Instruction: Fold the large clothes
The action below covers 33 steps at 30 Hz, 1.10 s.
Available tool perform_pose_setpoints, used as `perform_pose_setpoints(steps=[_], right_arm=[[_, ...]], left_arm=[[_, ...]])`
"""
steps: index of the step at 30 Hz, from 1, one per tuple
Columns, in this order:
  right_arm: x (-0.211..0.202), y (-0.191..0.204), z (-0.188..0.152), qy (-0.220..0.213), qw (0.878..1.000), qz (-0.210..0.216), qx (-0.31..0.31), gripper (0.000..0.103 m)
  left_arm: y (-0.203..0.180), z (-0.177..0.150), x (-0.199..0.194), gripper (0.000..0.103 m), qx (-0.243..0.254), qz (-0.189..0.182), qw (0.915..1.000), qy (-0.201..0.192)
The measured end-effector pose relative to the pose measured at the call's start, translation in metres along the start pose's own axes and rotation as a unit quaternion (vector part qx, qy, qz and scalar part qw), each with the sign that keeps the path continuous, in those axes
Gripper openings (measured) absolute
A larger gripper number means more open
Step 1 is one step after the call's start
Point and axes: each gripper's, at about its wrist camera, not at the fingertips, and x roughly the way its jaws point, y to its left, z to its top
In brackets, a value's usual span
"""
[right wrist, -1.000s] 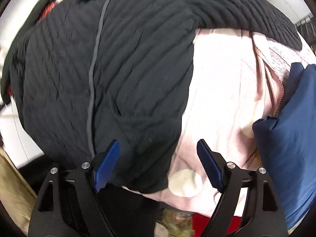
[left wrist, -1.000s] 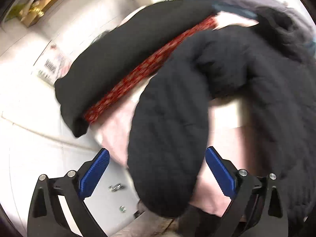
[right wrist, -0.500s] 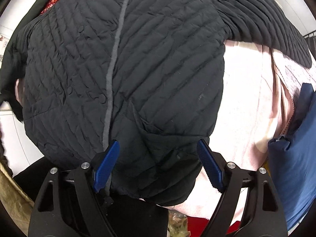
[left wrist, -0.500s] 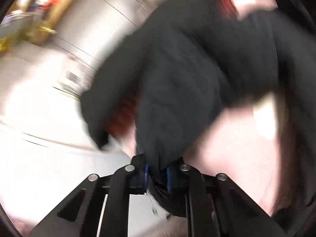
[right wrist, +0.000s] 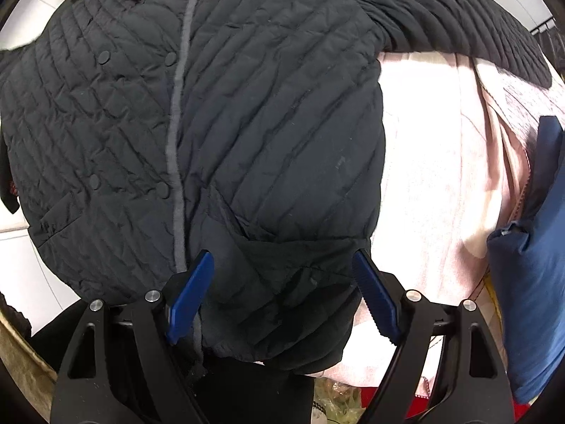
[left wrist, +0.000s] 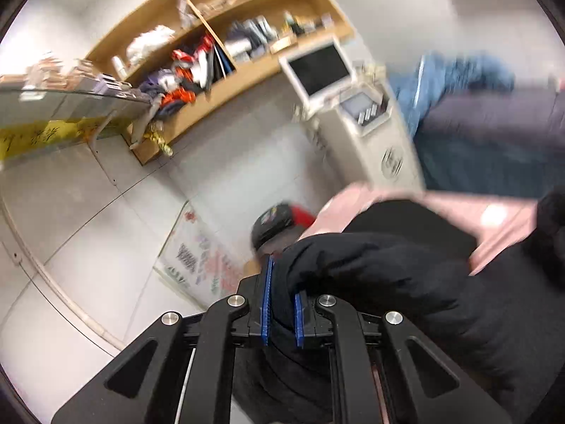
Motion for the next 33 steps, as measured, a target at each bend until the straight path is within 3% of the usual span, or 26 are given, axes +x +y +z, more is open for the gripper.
perform_pose_setpoints(steps=[1,3,5,6,7,9,10,13,19,24,26,30,33], right_arm=[[0.003,-0.003,-0.006,0.001,1.0,0.002,0.005,0.08],[0.003,-0.011,-0.03,0.006,1.0,0.006,0.018,0.08],[0.004,-0.028,-0.046,0.011,0.999,0.008,0.031,0.08],[0.004,-0.031,-0.047,0.012,0.999,0.009,0.037,0.08],[0.004,-0.035,-0.047,0.013,0.999,0.011,0.045,0.08],[0.006,-0.043,-0.048,0.017,0.998,0.014,0.057,0.08],[0.008,-0.046,-0.049,0.02,0.998,0.017,0.063,0.08],[0.017,-0.056,-0.058,0.025,0.997,0.019,0.07,0.08],[0.011,-0.057,-0.047,0.022,0.998,0.018,0.055,0.08],[-0.003,-0.076,-0.037,0.0,0.996,0.038,0.08,0.08],[-0.008,-0.093,-0.033,-0.008,0.993,0.05,0.106,0.08],[-0.022,-0.149,-0.02,-0.032,0.977,0.088,0.191,0.08],[-0.04,-0.192,0.0,-0.053,0.971,0.072,0.221,0.08]], left_arm=[[-0.011,-0.004,0.017,0.011,0.014,0.01,0.9997,0.015],[-0.035,-0.032,0.068,0.017,0.065,0.043,0.9935,0.084],[-0.036,-0.072,0.104,0.028,0.066,0.042,0.9837,0.162],[-0.033,-0.088,0.119,0.045,0.061,0.04,0.9782,0.194],[-0.033,-0.107,0.133,0.07,0.061,0.034,0.9695,0.235],[-0.033,-0.148,0.154,0.087,0.045,0.018,0.9465,0.319],[-0.033,-0.164,0.156,0.087,0.034,0.014,0.9401,0.339],[-0.032,-0.183,0.151,0.096,0.032,0.016,0.9357,0.351],[-0.036,-0.197,0.126,0.097,0.04,-0.011,0.9295,0.366],[-0.031,-0.211,0.096,0.097,-0.011,-0.062,0.919,0.389],[-0.035,-0.211,0.076,0.097,-0.03,-0.082,0.9212,0.379],[-0.062,-0.196,0.028,0.097,-0.02,-0.121,0.9358,0.331],[-0.087,-0.172,0.007,0.097,-0.004,-0.161,0.9396,0.302]])
